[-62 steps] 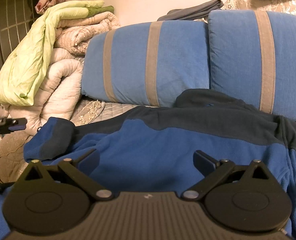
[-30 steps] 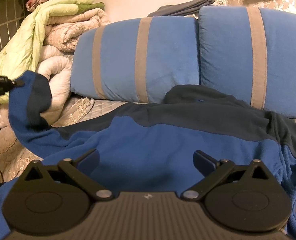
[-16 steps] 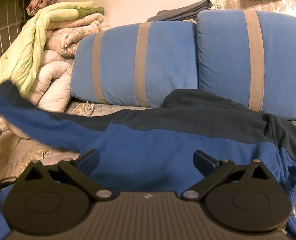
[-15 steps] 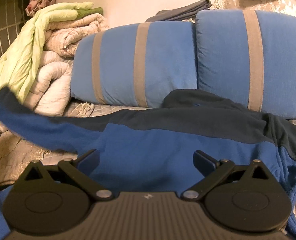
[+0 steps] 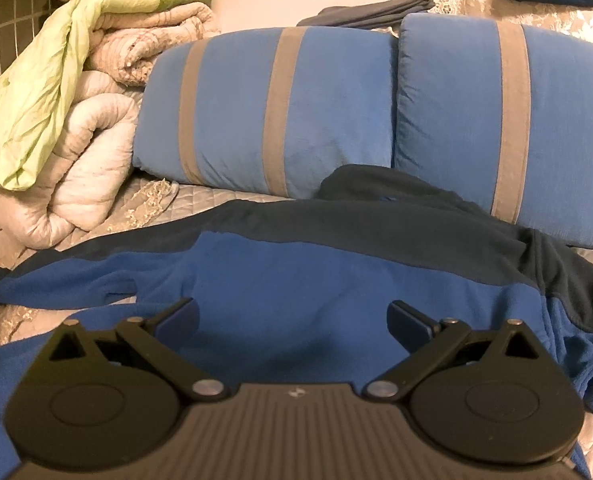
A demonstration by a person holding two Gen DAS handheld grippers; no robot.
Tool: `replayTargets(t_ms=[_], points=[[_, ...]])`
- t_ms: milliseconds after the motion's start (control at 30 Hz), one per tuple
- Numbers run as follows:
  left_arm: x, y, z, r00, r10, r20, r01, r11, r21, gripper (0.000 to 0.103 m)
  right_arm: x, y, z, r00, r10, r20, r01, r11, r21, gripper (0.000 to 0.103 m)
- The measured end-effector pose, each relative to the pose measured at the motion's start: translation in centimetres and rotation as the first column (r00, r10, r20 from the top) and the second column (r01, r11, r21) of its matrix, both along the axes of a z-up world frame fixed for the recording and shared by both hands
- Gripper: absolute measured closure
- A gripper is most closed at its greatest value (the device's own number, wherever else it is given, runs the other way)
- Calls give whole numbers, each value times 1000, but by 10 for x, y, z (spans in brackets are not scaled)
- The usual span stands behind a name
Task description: Fold clothes
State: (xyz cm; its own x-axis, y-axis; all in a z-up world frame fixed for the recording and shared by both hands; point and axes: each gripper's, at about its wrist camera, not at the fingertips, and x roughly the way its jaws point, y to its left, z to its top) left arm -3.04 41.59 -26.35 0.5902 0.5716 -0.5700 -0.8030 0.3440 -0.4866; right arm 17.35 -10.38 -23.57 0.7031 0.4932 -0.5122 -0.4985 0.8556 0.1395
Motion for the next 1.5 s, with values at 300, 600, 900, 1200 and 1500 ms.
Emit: replayTargets(t_ms=[300,600,900,1200,1500], points=[[31,-34,70,993,-117,-17,118,966,232,95,1,1,0,1000,-3,-5,3,1000,-16,0],[106,-100,165,943,-331,-12,303,847,436,95,7,-5,-5,997,-28,-66,25,999,-39,0],[187,-225,266,764,-644,-29,505,569,649,95,6,-1,-11,994,-13,-107,5,998,-66,0],[247,-391,271,481,-859,-175,695,252,674,95,5,2,-13,993,-1,-120,-9,997,-79,0],[295,-495,191,213,-906,-366,874,9,487,92,9,-6,-12,990,-36,-138,28,998,-63,0]])
